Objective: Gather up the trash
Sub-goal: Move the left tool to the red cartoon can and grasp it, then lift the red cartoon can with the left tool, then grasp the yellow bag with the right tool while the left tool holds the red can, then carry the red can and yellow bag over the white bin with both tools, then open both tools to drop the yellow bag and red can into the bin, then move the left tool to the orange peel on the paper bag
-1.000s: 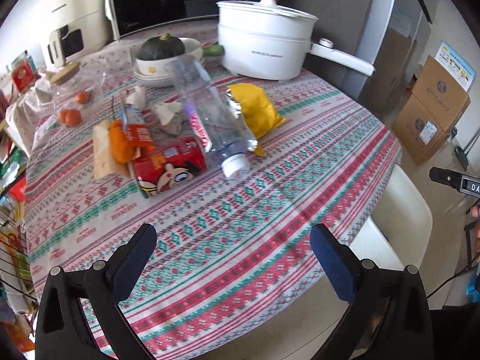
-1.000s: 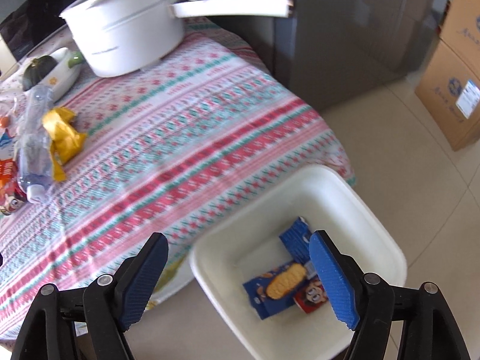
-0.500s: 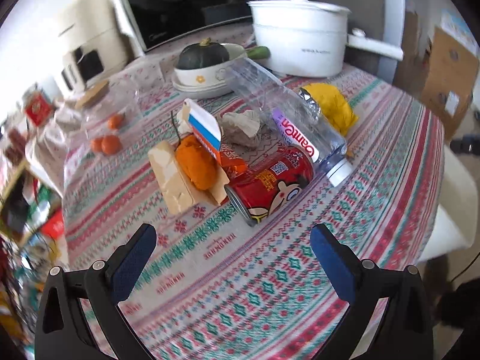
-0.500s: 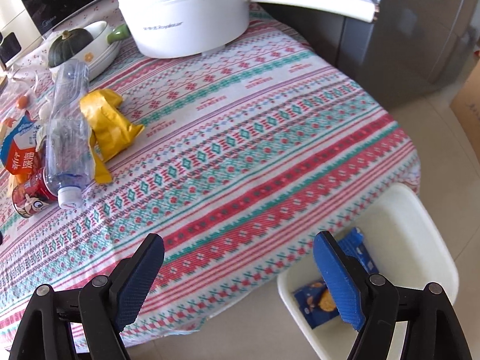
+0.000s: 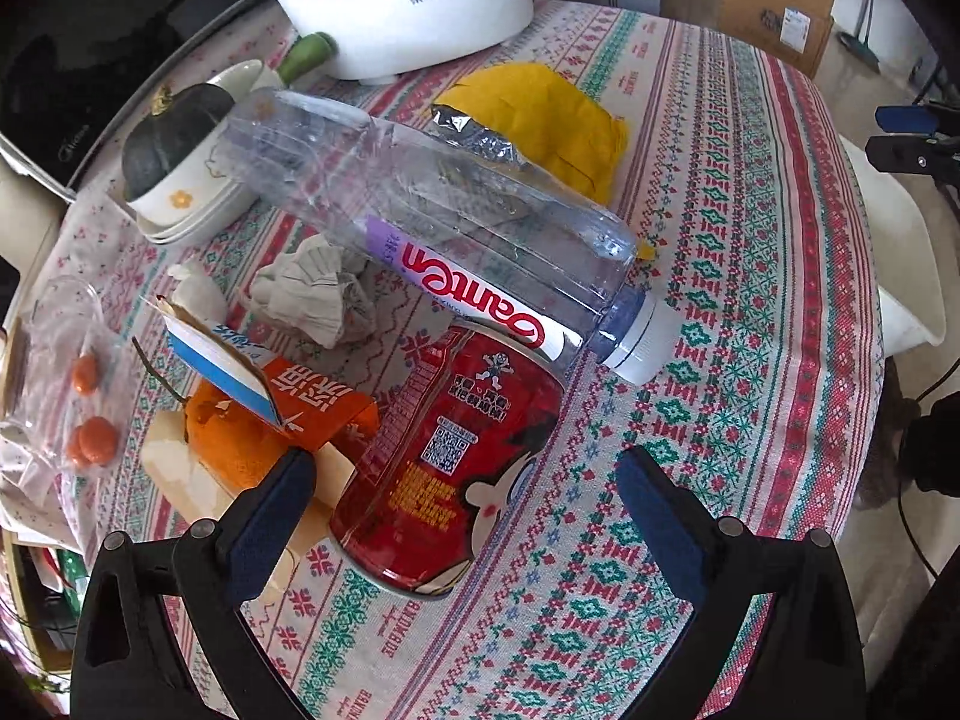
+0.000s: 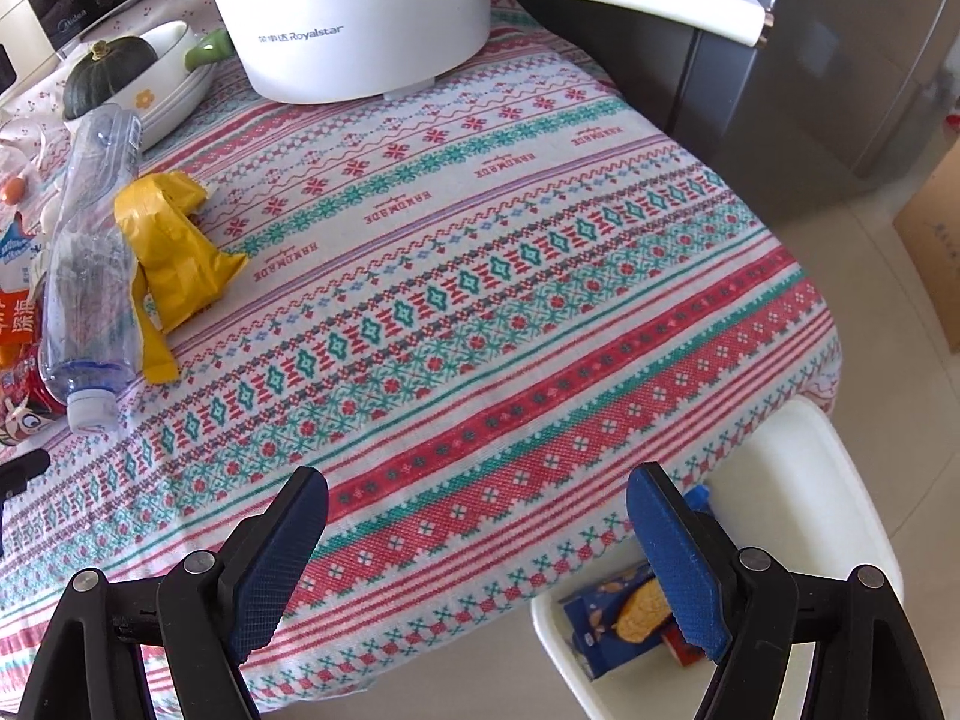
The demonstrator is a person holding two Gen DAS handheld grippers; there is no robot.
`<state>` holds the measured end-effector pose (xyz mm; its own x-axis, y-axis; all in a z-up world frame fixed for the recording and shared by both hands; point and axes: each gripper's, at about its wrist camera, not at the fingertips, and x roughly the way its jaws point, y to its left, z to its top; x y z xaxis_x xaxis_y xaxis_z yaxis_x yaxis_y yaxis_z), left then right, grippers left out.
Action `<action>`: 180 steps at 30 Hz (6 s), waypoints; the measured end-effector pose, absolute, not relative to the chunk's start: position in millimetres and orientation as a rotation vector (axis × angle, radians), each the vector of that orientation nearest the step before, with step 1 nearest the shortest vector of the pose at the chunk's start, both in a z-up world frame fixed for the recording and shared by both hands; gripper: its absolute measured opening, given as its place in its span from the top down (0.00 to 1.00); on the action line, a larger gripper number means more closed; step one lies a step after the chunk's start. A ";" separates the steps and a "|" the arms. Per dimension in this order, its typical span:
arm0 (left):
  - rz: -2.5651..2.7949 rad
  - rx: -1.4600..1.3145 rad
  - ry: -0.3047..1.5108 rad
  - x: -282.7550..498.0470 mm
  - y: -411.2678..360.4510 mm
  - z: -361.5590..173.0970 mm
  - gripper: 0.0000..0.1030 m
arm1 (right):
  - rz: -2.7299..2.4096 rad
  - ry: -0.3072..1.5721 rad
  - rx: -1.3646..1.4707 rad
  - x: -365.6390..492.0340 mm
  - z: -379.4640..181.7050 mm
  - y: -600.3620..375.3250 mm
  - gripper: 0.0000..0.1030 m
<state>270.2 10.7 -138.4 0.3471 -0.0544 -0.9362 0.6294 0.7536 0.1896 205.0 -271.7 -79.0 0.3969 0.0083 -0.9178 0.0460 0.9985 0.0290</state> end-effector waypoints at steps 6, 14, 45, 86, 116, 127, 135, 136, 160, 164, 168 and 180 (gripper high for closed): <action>-0.452 0.582 1.185 273.1 18.9 -151.8 0.22 | -0.035 1.180 0.064 203.7 -83.3 -279.7 0.17; -0.380 0.216 1.177 250.0 61.1 -143.1 0.43 | -0.013 1.167 0.100 199.6 -76.7 -276.7 0.17; -0.222 -0.310 0.994 176.4 135.8 -75.7 0.46 | 0.306 1.020 0.092 301.4 -94.8 -168.2 0.36; -0.421 -0.190 0.954 136.6 30.6 -55.9 0.45 | 0.291 1.030 0.075 131.4 -39.4 -235.1 0.95; -0.631 -0.052 1.040 141.1 -118.7 -88.3 0.46 | -0.015 1.157 0.205 97.4 -62.7 -384.4 0.95; -0.788 0.015 1.056 129.3 -213.9 -108.2 0.45 | -0.142 1.241 0.342 73.9 -86.7 -454.1 0.61; -0.823 0.069 1.087 134.1 -261.0 -134.7 0.45 | -0.194 1.252 0.356 64.2 -88.8 -480.3 0.55; -0.825 0.076 1.091 134.9 -264.5 -138.6 0.45 | -0.200 1.255 0.357 63.9 -89.8 -482.7 0.55; -0.594 0.154 1.010 144.9 -192.8 -114.3 0.00 | -0.210 1.187 0.253 76.5 -67.7 -446.7 0.28; -0.515 0.127 1.002 145.5 -146.1 -102.2 0.00 | -0.166 1.168 0.226 86.9 -61.9 -417.7 0.23; -0.443 0.094 0.986 146.9 -96.2 -90.5 0.00 | -0.118 1.168 0.164 100.6 -60.8 -380.3 0.22; -0.242 -0.047 0.938 154.3 42.7 -67.1 0.00 | 0.036 1.145 0.084 136.3 -60.0 -264.7 0.19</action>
<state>154.3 42.7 -67.1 0.5662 -0.2260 -0.7927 0.1852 0.9720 -0.1449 136.3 -264.7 -60.0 0.4131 0.0716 -0.9079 0.0142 0.9963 0.0851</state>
